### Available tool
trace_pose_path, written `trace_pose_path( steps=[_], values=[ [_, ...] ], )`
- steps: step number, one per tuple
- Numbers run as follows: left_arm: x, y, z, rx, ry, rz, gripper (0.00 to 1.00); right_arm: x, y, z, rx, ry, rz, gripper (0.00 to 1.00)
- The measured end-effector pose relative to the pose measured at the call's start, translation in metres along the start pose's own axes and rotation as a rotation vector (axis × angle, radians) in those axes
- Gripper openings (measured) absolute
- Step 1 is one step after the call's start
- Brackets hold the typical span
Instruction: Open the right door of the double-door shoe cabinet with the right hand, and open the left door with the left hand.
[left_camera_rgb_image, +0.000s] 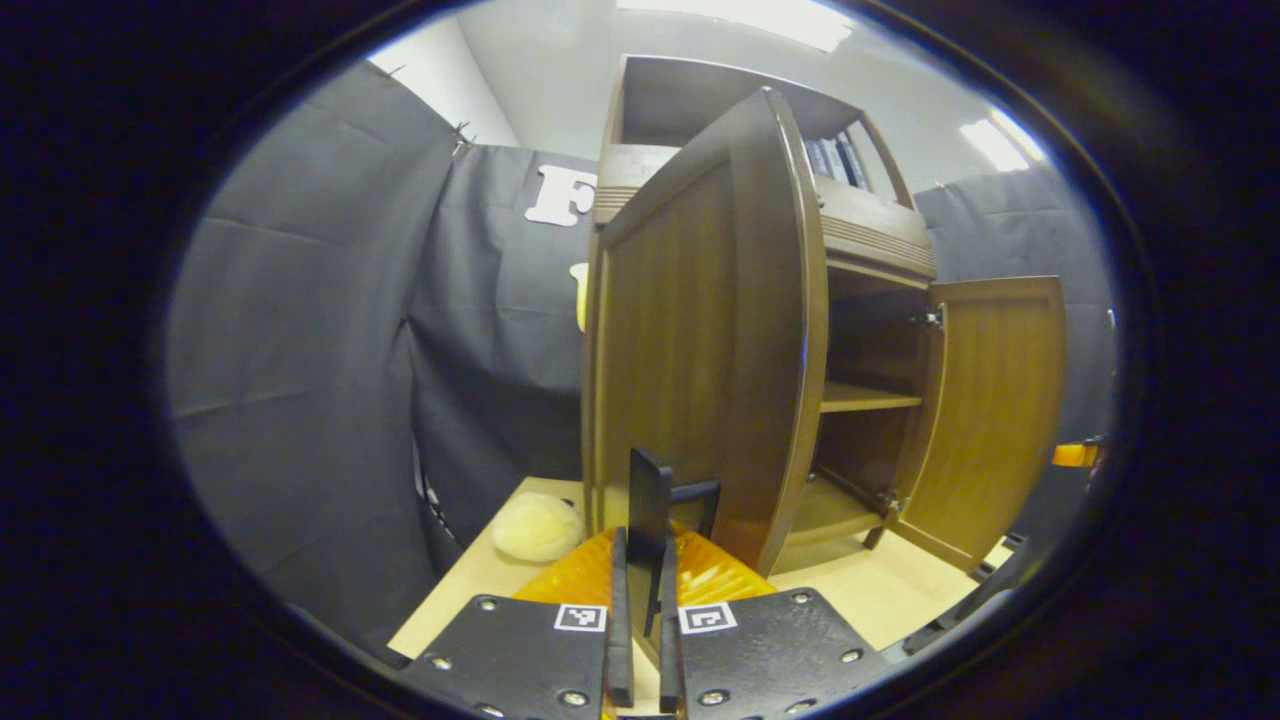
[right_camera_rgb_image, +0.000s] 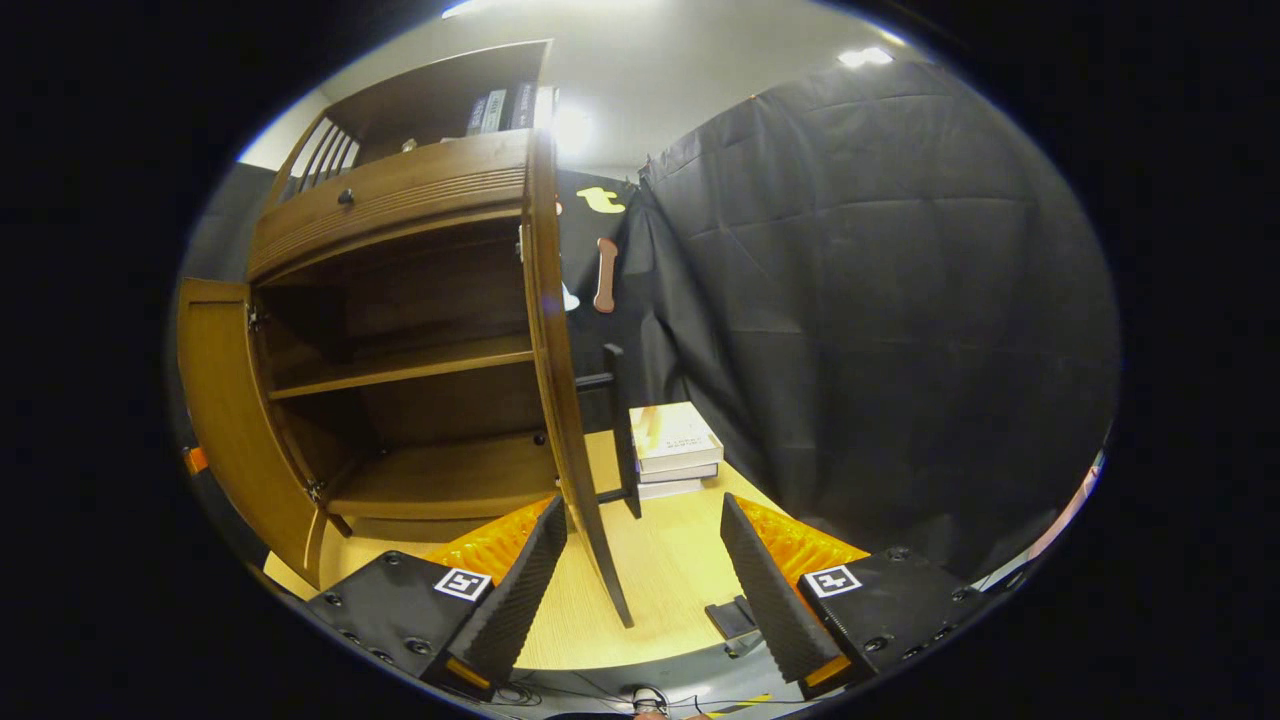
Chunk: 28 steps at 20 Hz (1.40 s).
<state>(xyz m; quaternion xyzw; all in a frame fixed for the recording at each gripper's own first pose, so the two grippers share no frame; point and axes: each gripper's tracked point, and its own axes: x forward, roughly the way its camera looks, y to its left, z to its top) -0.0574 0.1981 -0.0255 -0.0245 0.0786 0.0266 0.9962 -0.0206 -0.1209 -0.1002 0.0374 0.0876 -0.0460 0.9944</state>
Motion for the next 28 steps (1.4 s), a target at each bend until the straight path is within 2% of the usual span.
trace_pose_path(
  steps=[2,3,5,6,7,8,9,10,16,17,18,20,24,25,28],
  values=[
    [-0.003,0.033,-0.002,0.005,-0.011,0.035,0.1,0.001,0.011,-0.009,-0.013,0.014,0.028,0.98],
    [-0.003,0.049,-0.001,0.002,-0.019,0.043,0.11,0.0,0.017,-0.011,-0.022,0.019,0.038,0.98],
    [-0.004,0.068,-0.002,0.0,-0.015,0.008,0.12,0.003,0.03,-0.015,-0.033,0.034,0.067,0.98],
    [-0.002,0.071,-0.002,0.01,-0.014,-0.014,0.11,0.003,0.036,-0.016,-0.037,0.043,0.081,0.93],
    [-0.002,0.072,-0.003,0.027,-0.02,-0.028,0.11,0.001,0.042,-0.017,-0.041,0.051,0.093,0.98],
    [-0.002,0.072,-0.001,0.036,-0.025,-0.034,0.09,0.003,0.047,-0.016,-0.044,0.052,0.104,0.93],
    [-0.003,0.077,-0.001,0.032,-0.027,-0.04,0.14,0.005,0.051,-0.015,-0.047,0.049,0.115,0.98],
    [-0.004,0.08,-0.001,0.032,-0.031,-0.038,0.14,0.005,0.056,-0.012,-0.05,0.044,0.125,0.93],
    [-0.02,0.085,0.006,0.033,-0.051,-0.01,0.13,0.005,0.065,-0.012,-0.051,0.041,0.159,0.92],
    [-0.027,0.086,0.009,0.033,-0.055,-0.004,0.13,0.005,0.065,-0.011,-0.052,0.04,0.162,0.98],
    [-0.037,0.087,0.013,0.036,-0.062,0.003,0.13,0.005,0.065,-0.01,-0.048,0.038,0.166,0.92],
    [-0.061,0.089,0.024,0.054,-0.083,0.029,0.1,0.006,0.066,-0.008,-0.036,0.032,0.175,0.93],
    [-0.11,0.087,0.069,0.088,-0.163,0.121,0.12,0.008,0.063,0.004,-0.024,0.016,0.183,0.92],
    [-0.119,0.088,0.08,0.079,-0.188,0.157,0.12,0.007,0.064,0.006,-0.018,0.013,0.189,0.92],
    [-0.143,0.077,0.107,-0.007,-0.246,0.186,0.13,0.006,0.065,0.023,0.004,0.0,0.189,0.92]
  ],
)
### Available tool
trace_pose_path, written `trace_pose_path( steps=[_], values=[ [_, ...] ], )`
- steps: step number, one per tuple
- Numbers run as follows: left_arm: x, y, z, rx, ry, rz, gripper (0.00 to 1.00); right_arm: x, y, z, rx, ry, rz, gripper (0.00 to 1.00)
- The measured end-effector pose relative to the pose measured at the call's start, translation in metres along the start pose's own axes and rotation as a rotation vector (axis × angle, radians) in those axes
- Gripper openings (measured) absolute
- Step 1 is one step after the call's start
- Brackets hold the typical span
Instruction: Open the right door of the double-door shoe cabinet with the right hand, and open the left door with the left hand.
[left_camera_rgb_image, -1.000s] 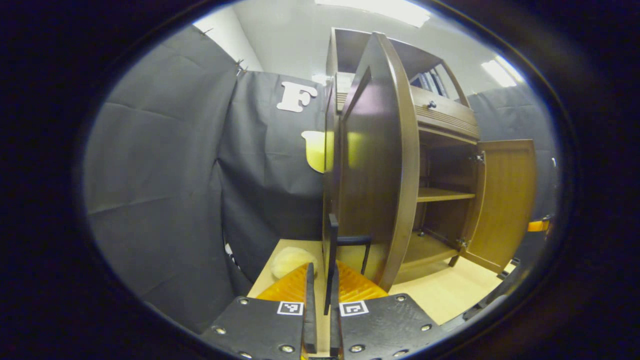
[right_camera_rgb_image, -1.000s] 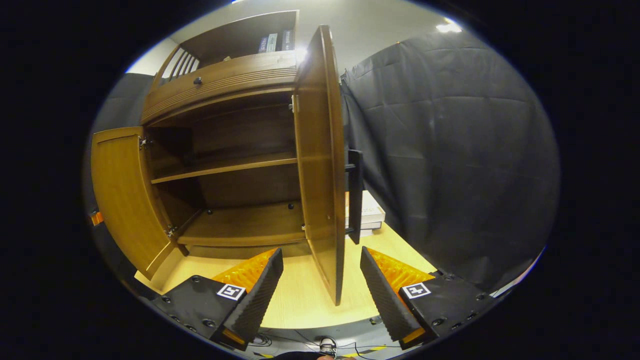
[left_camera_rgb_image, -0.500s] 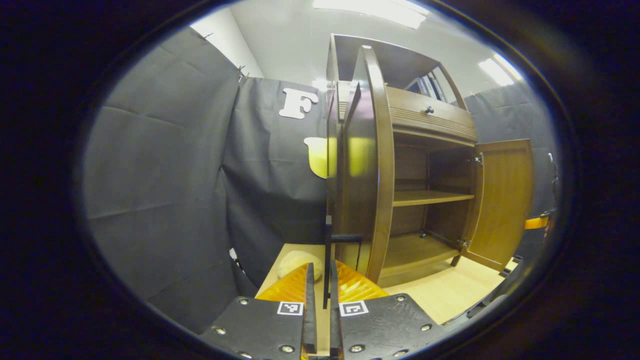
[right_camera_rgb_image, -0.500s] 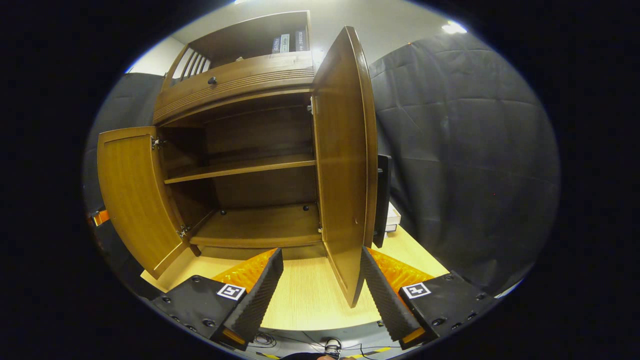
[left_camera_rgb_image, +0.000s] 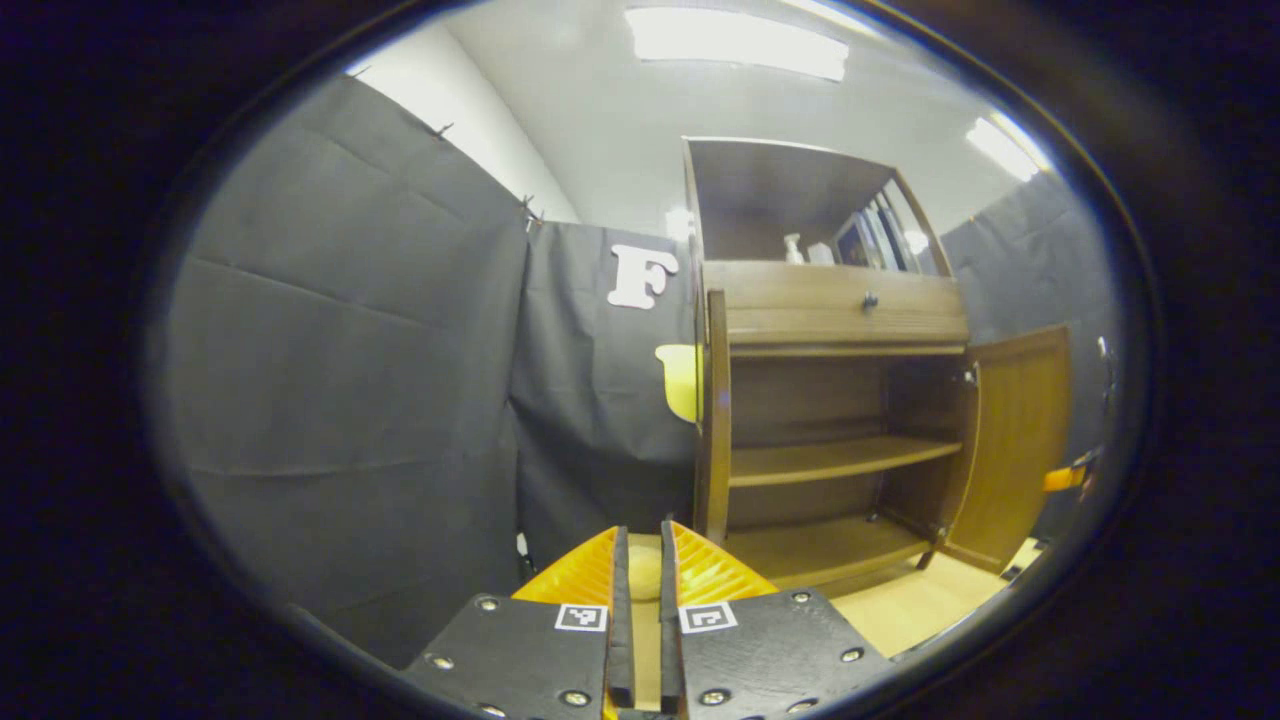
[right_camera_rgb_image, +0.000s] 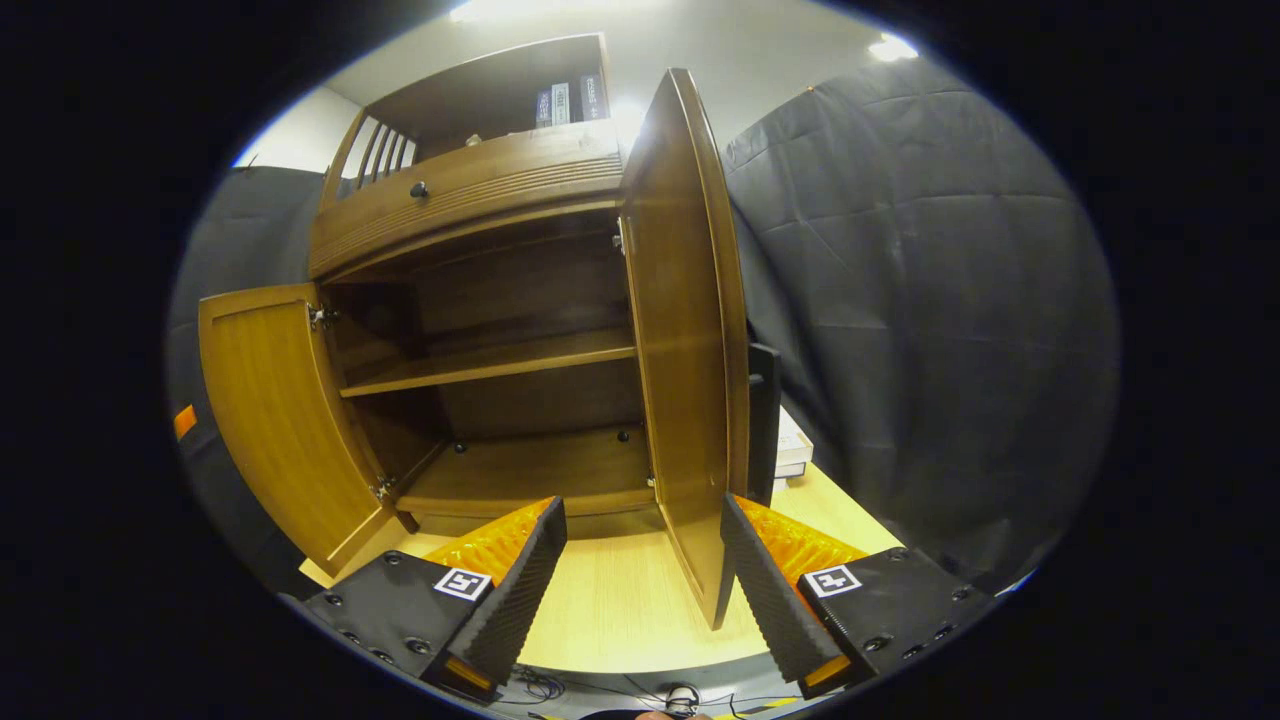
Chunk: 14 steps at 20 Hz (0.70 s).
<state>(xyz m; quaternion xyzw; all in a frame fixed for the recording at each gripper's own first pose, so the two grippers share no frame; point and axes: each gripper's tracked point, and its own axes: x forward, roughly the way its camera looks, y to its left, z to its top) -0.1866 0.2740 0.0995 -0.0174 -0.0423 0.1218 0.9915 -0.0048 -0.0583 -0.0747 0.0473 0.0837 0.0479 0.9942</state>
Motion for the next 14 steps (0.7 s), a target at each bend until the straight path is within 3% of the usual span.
trace_pose_path(
  steps=[4,7,10,14],
  values=[
    [-0.002,-0.004,0.021,-0.048,-0.008,0.086,0.13,-0.003,0.004,0.016,-0.029,-0.018,0.004,0.98],
    [-0.001,-0.029,0.018,-0.036,0.014,0.076,0.52,-0.01,0.008,0.023,-0.066,-0.028,0.008,0.98],
    [-0.001,-0.058,-0.012,-0.029,0.114,0.031,0.9,-0.02,0.014,0.03,-0.058,-0.047,0.019,0.98],
    [0.005,-0.09,-0.023,0.009,0.133,0.0,0.91,-0.03,0.014,0.031,-0.049,-0.053,0.004,0.98]
  ],
)
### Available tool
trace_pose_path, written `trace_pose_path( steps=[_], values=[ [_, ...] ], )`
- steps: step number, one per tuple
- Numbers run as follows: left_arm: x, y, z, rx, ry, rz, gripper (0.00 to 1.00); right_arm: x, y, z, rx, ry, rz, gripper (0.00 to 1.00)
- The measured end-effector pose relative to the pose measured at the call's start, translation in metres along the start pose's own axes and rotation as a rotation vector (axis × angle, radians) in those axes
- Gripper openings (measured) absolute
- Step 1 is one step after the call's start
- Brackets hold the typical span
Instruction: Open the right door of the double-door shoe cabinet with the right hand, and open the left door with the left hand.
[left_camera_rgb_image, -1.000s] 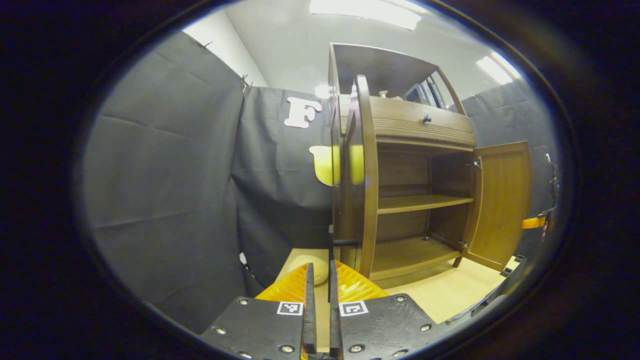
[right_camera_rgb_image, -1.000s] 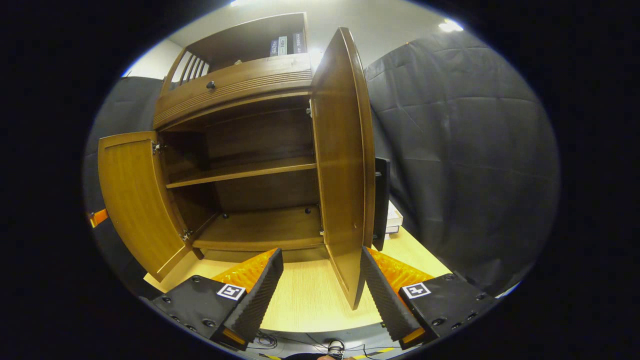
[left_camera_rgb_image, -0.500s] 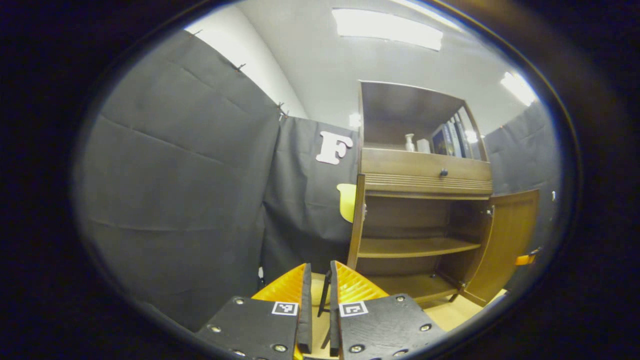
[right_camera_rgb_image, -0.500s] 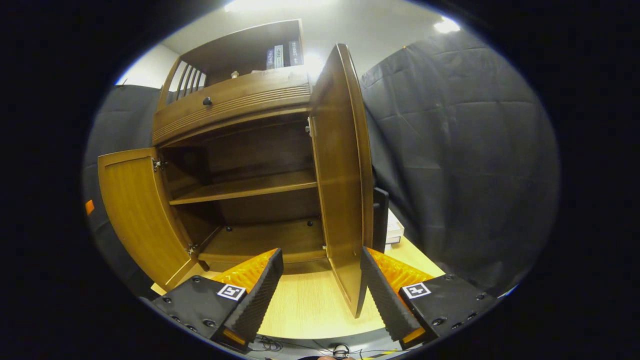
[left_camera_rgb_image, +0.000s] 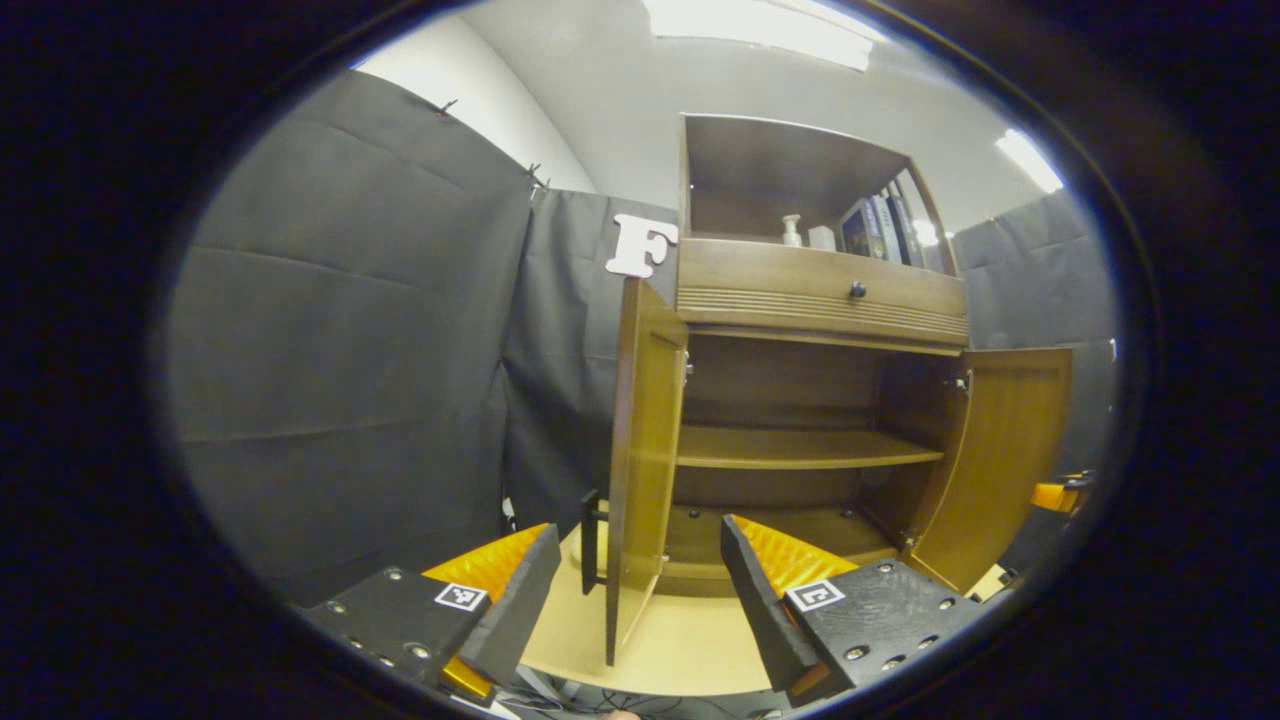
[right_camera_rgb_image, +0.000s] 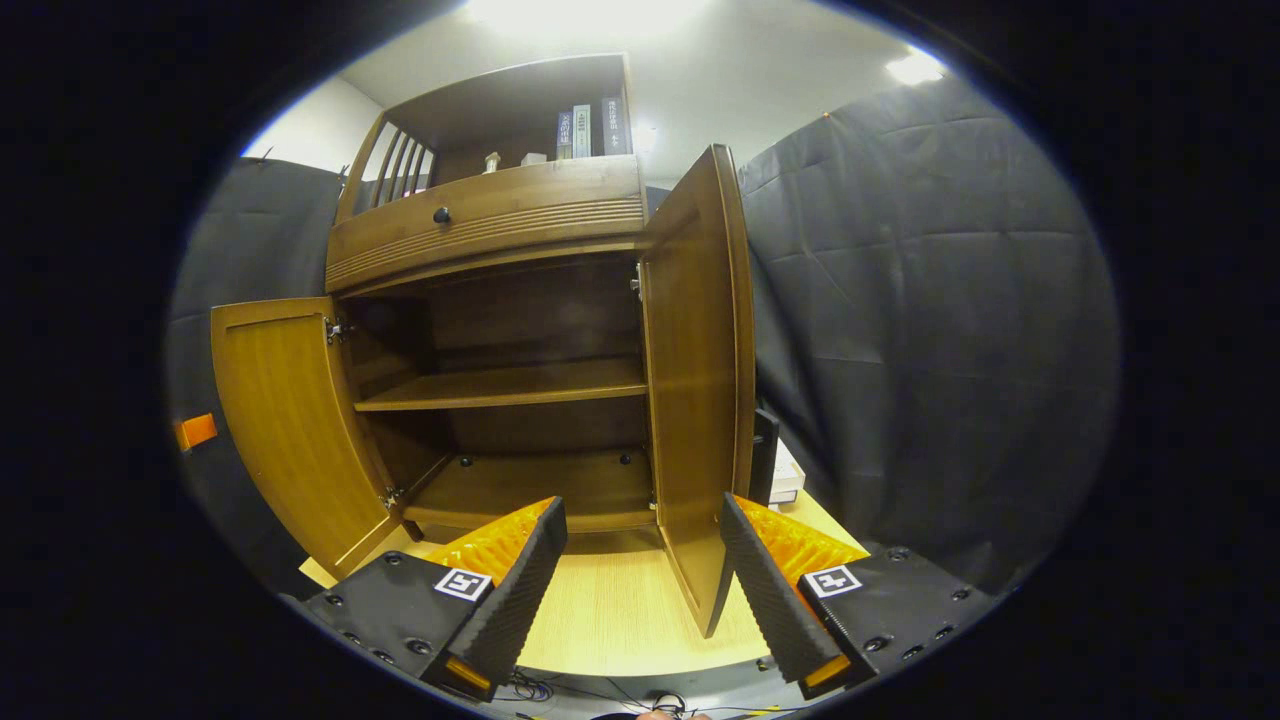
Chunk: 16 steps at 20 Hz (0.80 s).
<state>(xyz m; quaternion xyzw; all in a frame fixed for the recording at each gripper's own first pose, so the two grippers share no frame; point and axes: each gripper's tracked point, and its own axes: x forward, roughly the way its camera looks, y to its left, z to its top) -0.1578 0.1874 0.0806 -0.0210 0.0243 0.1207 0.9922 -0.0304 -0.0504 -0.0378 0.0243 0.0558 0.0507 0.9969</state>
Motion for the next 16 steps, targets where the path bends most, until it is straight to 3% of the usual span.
trace_pose_path(
  steps=[9,15,16],
  values=[
    [0.027,-0.075,-0.001,0.007,-0.041,-0.117,0.94,-0.008,0.004,0.018,0.008,-0.051,-0.034,0.98],
    [0.036,-0.083,-0.011,0.023,-0.032,-0.146,0.92,-0.008,0.008,0.031,-0.005,-0.096,-0.034,0.98],
    [0.036,-0.081,-0.014,0.025,-0.028,-0.141,0.92,-0.006,0.009,0.033,-0.006,-0.106,-0.03,0.92]
  ],
)
